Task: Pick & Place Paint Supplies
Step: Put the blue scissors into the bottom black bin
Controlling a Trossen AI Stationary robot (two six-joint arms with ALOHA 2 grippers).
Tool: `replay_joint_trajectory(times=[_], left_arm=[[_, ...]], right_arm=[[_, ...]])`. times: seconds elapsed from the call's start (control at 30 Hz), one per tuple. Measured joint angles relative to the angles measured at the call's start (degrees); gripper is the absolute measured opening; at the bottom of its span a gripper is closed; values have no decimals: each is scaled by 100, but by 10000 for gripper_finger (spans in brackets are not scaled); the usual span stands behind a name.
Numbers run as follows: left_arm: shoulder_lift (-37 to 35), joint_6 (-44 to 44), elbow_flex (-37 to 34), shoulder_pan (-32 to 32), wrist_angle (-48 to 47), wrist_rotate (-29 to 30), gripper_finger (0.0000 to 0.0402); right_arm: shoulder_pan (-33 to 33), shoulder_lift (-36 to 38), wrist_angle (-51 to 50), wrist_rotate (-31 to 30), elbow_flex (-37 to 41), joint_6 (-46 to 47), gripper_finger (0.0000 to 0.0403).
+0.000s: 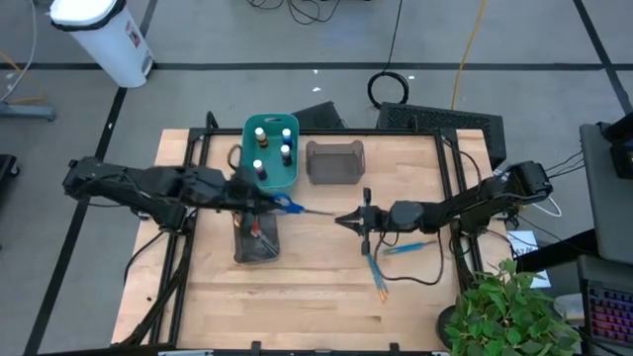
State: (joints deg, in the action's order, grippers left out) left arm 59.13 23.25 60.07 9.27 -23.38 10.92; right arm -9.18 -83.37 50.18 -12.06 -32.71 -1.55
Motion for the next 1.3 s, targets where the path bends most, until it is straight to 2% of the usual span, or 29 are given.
replay_joint_trajectory(times=[0.17,0.27,0.4,0.57,0.67,0.9,1.17,1.3], left_arm=[[26,174,907,151,-1562,313,31],[55,450,1355,213,-2516,-166,31],[55,1701,1663,308,-3931,-488,31],[55,2906,1528,505,-5451,-498,30],[67,3090,1286,562,-5375,-595,30],[111,2894,941,460,-4913,-939,30],[479,2570,712,196,-4243,-1321,30],[802,2440,703,92,-4199,-1375,30]], right_arm=[[-30,39,189,9,-63,-1,42],[-30,8,52,9,-31,29,51],[-27,29,132,9,-50,89,56],[-29,24,143,13,-50,91,53],[-29,24,171,13,-50,91,50],[-30,24,180,13,-55,92,54],[-28,26,180,15,-57,93,55],[-27,26,180,18,-57,93,55]])
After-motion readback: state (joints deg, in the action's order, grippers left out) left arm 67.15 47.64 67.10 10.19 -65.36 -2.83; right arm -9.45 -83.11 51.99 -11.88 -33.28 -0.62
